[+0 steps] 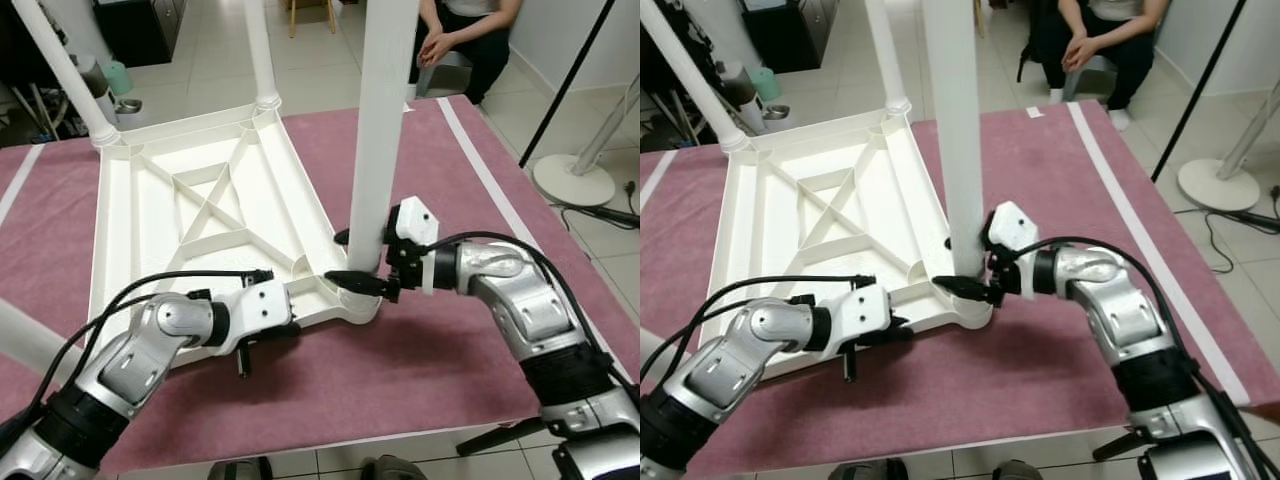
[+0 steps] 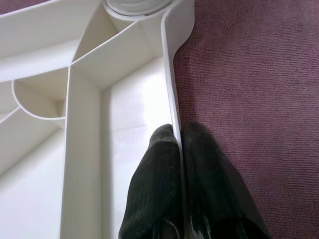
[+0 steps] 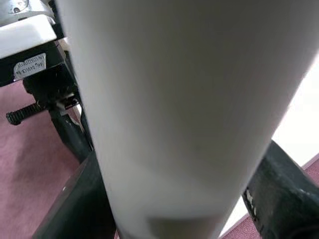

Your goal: Building children table

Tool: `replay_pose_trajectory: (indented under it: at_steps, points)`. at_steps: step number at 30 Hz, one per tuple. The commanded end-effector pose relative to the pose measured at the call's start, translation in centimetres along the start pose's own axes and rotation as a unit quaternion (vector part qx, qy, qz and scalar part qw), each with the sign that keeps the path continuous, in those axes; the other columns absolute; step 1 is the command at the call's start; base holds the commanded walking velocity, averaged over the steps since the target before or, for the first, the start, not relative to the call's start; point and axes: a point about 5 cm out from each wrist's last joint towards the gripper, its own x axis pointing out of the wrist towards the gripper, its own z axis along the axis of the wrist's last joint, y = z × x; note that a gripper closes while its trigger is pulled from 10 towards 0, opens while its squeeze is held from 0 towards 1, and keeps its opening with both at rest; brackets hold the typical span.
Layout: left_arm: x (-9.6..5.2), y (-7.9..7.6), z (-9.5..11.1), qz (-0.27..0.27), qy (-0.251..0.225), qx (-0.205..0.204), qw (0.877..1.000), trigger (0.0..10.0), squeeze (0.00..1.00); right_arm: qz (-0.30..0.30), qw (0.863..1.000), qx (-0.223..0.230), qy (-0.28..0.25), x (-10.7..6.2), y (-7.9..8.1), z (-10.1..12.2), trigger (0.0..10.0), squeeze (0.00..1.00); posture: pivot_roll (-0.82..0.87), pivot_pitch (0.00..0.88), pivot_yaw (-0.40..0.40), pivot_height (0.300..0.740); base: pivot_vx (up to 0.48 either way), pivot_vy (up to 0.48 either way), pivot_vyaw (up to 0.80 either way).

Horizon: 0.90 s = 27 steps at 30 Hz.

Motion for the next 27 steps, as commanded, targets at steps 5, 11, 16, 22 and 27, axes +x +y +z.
replay_pose_trajectory:
  at_steps: [5,11,16,22,27]
  points:
    - [-0.3,-0.6,1.2,-0.035,-0.028,0.039,0.998,0.0,0.00,0.052,0.999,-0.004,0.008,1.4,-0.3,0.2,10.0,0.00,0.04,0.000,0.014,0.740,0.000,0.000,0.00]
    - [-1.0,0.1,0.6,-0.009,-0.017,0.041,0.999,0.0,0.00,0.127,0.992,-0.001,0.009,2.8,0.8,0.2,10.0,0.00,0.08,0.000,-0.013,0.740,0.000,0.000,0.00]
    - [-1.4,0.3,0.5,-0.007,-0.014,0.048,0.999,0.0,0.00,0.151,0.988,0.005,0.010,3.1,1.1,-0.1,10.0,0.00,0.08,0.000,-0.011,0.740,0.000,0.000,0.00]
    - [-1.0,0.1,0.9,-0.001,-0.021,0.043,0.999,0.0,0.00,0.117,0.993,0.021,-0.012,3.5,0.5,-0.1,0.0,0.00,0.07,0.000,0.014,0.740,0.000,0.000,0.00]
    - [-0.4,0.9,1.5,0.015,-0.031,0.042,0.999,0.0,0.00,0.003,0.999,0.039,-0.022,4.2,0.1,-1.1,0.0,0.00,0.07,0.000,0.060,0.740,0.000,0.000,0.00]
